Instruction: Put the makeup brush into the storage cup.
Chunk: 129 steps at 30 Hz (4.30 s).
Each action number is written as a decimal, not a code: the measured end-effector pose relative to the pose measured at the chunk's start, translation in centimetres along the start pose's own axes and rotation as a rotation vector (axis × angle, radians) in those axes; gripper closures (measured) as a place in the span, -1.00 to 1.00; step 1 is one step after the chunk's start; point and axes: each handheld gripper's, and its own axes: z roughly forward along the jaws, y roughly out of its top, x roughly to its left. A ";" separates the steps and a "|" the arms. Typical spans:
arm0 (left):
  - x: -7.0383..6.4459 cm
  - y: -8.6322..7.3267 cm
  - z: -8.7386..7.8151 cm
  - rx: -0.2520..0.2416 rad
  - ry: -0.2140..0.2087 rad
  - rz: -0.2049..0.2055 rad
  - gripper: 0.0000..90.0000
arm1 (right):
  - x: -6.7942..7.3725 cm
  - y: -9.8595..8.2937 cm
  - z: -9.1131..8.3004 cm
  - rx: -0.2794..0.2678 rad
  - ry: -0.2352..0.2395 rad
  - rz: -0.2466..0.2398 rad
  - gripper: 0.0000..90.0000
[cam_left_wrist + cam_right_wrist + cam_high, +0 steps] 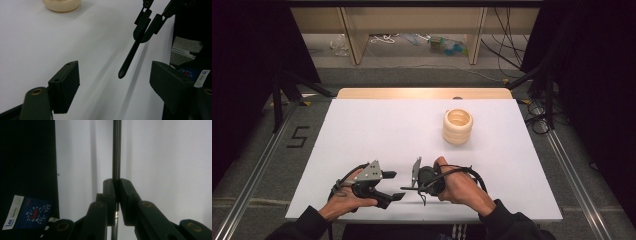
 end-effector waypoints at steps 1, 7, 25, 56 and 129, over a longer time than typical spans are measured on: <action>0.0 0.0 0.1 0.007 -0.019 -0.003 -0.45 | 0.0 0.0 0.0 0.000 0.000 0.000 0.86; -0.2 0.0 0.3 0.031 -0.041 0.011 -0.35 | 0.4 0.4 0.1 0.008 0.004 -0.029 0.86; -0.8 -0.1 0.9 0.071 -0.094 0.050 0.03 | 1.1 1.7 0.4 0.015 0.007 -0.099 0.86; -1.2 0.0 1.0 0.086 -0.144 0.081 0.48 | 2.0 2.6 0.1 0.002 0.018 -0.106 0.86; 1.4 0.8 -2.5 -0.263 0.148 -0.115 0.85 | -2.9 -5.7 -2.6 -0.779 -0.020 0.736 -0.49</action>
